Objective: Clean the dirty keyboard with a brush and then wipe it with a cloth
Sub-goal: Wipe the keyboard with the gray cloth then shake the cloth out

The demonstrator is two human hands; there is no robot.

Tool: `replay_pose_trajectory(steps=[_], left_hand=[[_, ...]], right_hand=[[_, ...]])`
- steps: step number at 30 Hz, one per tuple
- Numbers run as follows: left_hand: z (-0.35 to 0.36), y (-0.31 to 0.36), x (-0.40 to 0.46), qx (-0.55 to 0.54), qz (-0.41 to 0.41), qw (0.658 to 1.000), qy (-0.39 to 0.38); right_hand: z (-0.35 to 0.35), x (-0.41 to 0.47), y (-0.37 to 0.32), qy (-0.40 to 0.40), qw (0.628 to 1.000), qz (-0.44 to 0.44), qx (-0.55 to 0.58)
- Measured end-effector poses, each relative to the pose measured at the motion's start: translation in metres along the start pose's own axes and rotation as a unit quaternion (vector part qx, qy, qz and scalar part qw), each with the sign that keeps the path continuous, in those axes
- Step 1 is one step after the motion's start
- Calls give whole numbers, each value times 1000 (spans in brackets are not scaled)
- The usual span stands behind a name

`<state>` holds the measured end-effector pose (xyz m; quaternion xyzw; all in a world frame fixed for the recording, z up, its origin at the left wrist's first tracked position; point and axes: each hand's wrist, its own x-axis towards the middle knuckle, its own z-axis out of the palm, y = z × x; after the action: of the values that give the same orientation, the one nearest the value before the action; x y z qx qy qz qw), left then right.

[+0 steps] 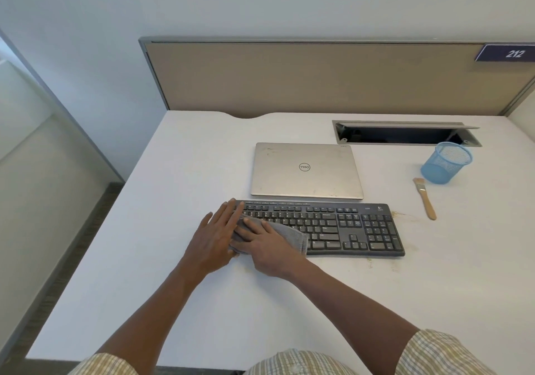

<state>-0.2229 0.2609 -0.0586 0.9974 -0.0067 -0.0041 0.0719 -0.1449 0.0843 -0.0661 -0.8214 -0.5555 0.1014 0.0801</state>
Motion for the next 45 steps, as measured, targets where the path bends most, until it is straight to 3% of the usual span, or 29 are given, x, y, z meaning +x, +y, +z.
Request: replay_pose_trajectory(steps=[2,5,8,12,18,28,37,45], left_hand=[[-2,-4,5,-48,11,997,-56],[-22,-1,20,-143,-53,978,-139],[-36,-1,37,-212,-110,956,-171],[-40,-4,53,-196,-157,948,-196],[-37,5,61,-132,-158,957,-205],[-34,10,59,-119,-172,953,-218],[-27,38,53,-76,-199,955,-205],[-18,40,45,-73,-184,965,-174]], right_hand=[[2,-4,1,-5,1000,-6,-9],[0,-6,2,-19,999,-9,-25],[-1,-7,6,-24,999,-17,-22],[-1,-15,12,-29,999,-27,-21],[-1,-55,44,-26,999,-26,4],[-7,-133,109,-28,997,20,63],[-4,-197,158,23,987,144,71],[-11,-208,169,106,938,314,98]])
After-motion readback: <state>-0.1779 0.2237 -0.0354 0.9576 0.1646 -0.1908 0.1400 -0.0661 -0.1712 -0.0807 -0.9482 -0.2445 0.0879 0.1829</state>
